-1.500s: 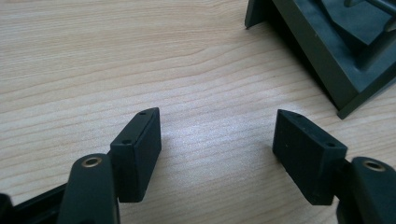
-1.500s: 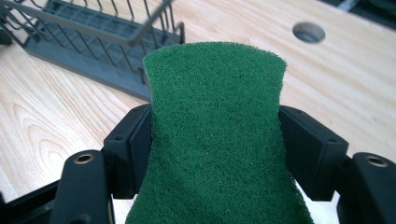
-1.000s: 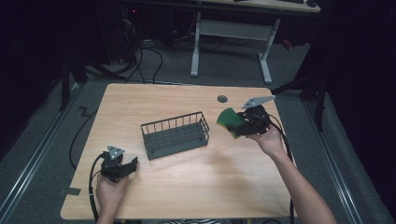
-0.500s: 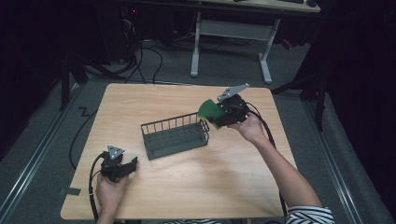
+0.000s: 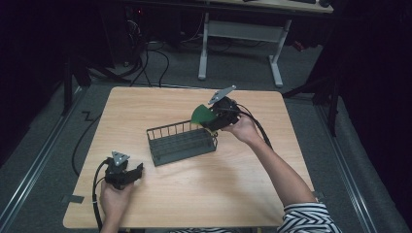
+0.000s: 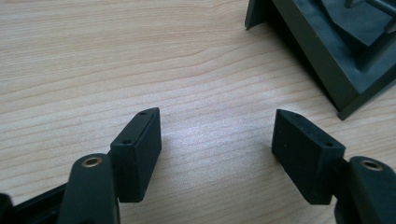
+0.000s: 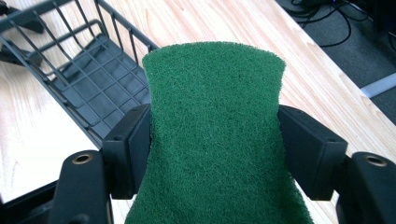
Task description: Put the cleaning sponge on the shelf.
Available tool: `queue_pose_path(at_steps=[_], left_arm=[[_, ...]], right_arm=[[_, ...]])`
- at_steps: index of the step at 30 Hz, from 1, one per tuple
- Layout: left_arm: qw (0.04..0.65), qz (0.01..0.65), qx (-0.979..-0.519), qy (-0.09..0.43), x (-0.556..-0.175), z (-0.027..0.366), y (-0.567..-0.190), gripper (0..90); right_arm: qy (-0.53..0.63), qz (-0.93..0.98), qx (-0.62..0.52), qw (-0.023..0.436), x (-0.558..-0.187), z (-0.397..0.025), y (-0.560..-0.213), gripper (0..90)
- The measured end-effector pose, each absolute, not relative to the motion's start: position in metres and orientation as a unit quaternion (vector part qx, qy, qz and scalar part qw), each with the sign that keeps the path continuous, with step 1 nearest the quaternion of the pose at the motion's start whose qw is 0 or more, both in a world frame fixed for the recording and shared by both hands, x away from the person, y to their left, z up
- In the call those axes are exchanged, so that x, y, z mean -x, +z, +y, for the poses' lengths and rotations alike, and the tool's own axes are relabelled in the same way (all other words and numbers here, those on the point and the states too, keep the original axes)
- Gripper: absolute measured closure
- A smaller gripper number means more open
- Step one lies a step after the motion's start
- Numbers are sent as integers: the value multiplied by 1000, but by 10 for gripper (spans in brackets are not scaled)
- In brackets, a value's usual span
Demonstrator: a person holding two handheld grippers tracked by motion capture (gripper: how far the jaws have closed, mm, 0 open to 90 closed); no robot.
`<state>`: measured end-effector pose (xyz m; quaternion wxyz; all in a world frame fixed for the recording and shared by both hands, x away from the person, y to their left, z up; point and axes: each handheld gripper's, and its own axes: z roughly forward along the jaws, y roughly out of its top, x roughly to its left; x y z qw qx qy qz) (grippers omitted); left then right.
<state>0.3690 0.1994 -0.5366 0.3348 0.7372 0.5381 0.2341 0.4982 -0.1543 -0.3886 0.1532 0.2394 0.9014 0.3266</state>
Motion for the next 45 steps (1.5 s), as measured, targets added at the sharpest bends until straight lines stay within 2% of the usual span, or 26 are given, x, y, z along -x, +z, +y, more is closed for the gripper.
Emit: queue_pose_path(at_steps=[33,40,45], left_arm=[[334,539,-737,235,-369,199,-537,336],[334,539,-737,235,-369,199,-537,336],[334,539,-737,235,-369,199,-537,336]], right_arm=[[325,916,-198,129,-514,-135,-413,302],[322,915,-181,161,-508,-130,-411,304],[316,919,-181,152,-510,-128,-415,302]])
